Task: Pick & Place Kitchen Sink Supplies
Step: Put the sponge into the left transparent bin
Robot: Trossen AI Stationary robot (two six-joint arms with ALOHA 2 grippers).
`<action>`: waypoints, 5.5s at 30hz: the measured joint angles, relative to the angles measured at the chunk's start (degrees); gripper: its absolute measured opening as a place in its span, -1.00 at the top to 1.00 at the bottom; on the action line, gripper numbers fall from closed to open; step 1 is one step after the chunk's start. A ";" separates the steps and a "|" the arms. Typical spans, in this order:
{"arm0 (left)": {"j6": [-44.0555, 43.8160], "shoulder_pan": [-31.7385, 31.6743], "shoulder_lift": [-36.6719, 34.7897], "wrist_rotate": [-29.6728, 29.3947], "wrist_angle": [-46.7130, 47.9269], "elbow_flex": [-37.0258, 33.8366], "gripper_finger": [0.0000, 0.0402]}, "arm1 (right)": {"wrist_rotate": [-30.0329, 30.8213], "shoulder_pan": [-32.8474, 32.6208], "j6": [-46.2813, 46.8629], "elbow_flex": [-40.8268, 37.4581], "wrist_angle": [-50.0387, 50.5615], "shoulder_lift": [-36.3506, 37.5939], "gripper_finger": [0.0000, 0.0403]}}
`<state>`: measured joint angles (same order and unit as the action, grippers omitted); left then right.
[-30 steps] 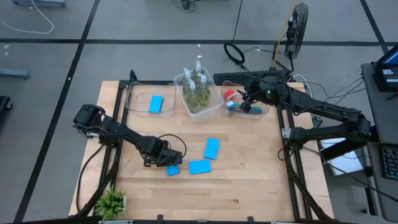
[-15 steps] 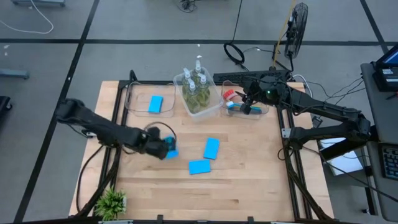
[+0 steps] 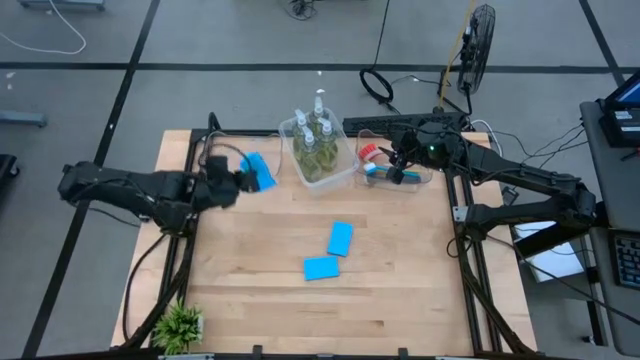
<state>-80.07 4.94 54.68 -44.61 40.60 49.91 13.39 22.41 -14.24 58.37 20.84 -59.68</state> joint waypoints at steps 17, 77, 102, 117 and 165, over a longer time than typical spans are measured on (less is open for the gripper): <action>34.47 -34.22 16.19 11.67 27.18 18.68 0.99 | 0.04 0.02 0.02 0.00 0.88 0.00 0.32; 59.47 -59.62 32.09 31.09 16.54 7.00 0.15 | 0.02 0.02 3.27 0.00 0.42 0.00 0.32; 55.35 -39.89 -1.36 40.13 15.73 7.09 -0.14 | -22.36 -3.25 38.75 0.01 3.49 -0.98 0.32; 58.92 -27.56 -7.45 35.04 11.54 7.09 -0.14 | -13.34 -18.88 66.50 0.02 4.18 -9.57 0.32; 58.57 -9.94 -7.43 28.42 8.80 7.06 -0.14 | -7.44 -29.55 102.70 0.06 -8.48 -40.68 0.32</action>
<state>-21.50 -4.99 47.24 -16.19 49.41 56.97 5.95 -7.14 88.47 58.42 12.36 -100.37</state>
